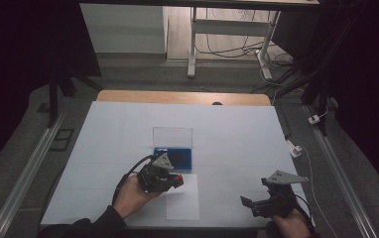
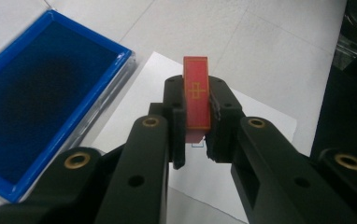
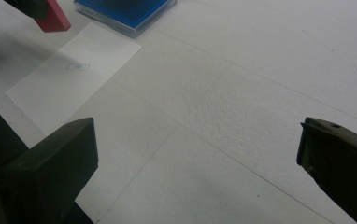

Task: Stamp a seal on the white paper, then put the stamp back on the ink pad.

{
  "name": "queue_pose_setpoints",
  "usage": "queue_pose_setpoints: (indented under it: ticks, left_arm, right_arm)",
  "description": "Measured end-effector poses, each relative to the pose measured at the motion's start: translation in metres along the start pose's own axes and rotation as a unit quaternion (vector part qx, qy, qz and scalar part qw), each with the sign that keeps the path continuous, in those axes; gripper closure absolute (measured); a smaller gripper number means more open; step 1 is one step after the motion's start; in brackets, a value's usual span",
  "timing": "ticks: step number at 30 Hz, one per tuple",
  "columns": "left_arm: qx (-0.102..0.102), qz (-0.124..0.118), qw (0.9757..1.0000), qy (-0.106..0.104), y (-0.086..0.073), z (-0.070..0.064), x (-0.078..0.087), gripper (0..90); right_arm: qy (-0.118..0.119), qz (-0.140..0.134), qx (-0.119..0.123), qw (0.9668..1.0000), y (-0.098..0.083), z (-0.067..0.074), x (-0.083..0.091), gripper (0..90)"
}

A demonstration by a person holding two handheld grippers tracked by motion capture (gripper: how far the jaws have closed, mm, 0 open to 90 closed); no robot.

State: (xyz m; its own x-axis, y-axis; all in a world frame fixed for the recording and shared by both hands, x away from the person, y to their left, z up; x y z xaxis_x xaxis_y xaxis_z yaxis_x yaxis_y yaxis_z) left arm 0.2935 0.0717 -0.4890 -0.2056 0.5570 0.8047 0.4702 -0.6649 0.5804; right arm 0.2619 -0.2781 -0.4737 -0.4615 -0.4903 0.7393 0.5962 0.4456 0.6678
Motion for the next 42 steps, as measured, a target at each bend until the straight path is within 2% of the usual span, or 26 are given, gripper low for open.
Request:
queue_pose_setpoints:
  ticks: [12,23,34,42]
  left_arm:
    - [0.006,-0.007,0.9999,0.011,0.0,0.007,0.01,79.5]
    - [0.02,-0.02,0.9993,0.024,-0.001,0.017,0.022,79.5]
    - [0.032,-0.024,0.9986,0.034,0.0,0.026,0.025,79.5]
    - [0.048,-0.025,0.9975,0.047,0.0,0.038,0.025,79.5]
  right_arm:
    - [0.0,0.006,0.008,0.9999,0.0,0.001,-0.001,0.0]
    - [-0.001,0.007,0.01,0.9999,0.0,0.001,-0.002,0.0]
    - [-0.001,0.01,0.01,0.9999,0.001,0.002,-0.002,0.0]
    - [-0.002,0.012,0.01,0.9999,0.001,0.002,-0.002,0.0]
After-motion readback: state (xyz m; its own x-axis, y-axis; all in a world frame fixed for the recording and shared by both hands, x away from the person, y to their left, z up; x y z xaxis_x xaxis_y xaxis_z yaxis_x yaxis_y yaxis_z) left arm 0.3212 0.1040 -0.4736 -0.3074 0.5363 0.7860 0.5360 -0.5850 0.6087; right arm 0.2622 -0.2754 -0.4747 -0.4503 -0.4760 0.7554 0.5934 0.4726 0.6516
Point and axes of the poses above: each handheld gripper's, and its own axes: x roughly backward along the jaws, y roughly out of its top, z roughly to its left, the point moved 2 cm from there along -x, roughly forward along the jaws, and after that the axes turned 6 degrees about z, right-handed, at the moved point
